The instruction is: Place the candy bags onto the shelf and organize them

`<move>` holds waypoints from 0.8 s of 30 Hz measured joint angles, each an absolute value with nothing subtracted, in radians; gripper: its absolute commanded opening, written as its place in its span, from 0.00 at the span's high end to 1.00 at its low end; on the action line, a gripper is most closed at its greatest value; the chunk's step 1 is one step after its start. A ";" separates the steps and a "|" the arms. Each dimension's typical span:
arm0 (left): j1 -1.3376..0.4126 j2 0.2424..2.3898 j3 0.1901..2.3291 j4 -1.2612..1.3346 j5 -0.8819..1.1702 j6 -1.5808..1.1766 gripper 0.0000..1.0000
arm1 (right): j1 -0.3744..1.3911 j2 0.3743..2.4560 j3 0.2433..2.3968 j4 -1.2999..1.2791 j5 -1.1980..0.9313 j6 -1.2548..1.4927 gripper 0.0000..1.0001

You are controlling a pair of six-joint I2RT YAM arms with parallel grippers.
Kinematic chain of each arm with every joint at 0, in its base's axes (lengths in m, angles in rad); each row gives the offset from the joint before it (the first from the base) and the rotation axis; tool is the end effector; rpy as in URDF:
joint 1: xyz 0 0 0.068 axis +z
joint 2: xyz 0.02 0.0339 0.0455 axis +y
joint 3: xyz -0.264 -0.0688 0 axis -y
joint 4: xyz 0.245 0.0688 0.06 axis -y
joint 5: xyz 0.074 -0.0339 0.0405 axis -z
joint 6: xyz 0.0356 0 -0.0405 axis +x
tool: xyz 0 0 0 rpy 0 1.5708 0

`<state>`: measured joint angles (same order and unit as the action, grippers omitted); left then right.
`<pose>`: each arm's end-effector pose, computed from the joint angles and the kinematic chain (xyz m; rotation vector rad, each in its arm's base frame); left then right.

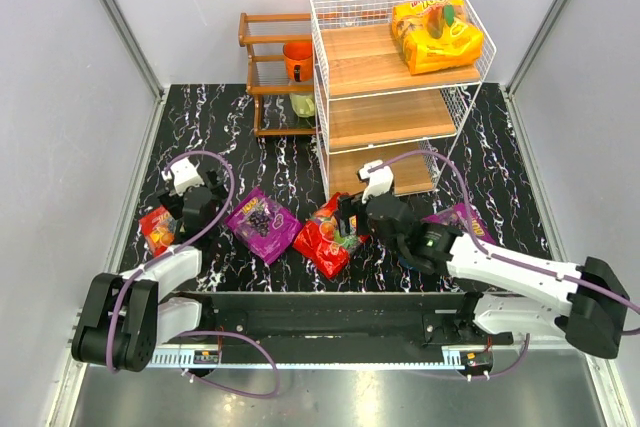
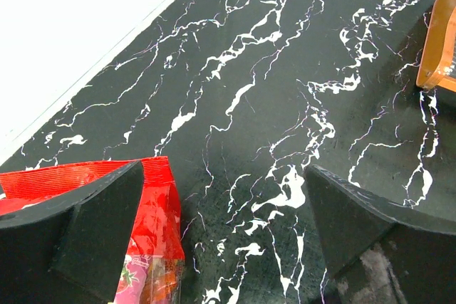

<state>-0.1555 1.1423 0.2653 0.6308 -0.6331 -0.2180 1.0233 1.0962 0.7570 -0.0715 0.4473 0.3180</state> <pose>0.2134 -0.0121 0.1786 -0.4938 1.7087 0.3052 0.1421 0.2034 0.2810 -0.3995 1.9242 0.4452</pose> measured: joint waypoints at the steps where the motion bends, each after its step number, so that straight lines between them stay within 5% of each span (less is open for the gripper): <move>1: -0.155 1.140 0.263 0.632 -0.633 -0.218 0.01 | 1.023 1.110 0.747 -0.071 0.442 0.333 0.13; 5: -0.155 1.137 0.260 0.640 -0.633 -0.218 0.01 | 1.023 1.162 0.694 -0.070 0.438 0.442 0.16; 8: -0.155 1.135 0.260 0.643 -0.633 -0.218 0.01 | 1.024 1.198 0.688 -0.088 0.472 0.506 0.27; 16: -0.155 1.135 0.260 0.645 -0.633 -0.218 0.01 | 1.025 1.330 0.748 -0.163 0.544 0.586 0.14; 24: -0.155 1.135 0.260 0.645 -0.633 -0.218 0.01 | 1.029 1.384 0.770 -0.210 0.591 0.759 0.21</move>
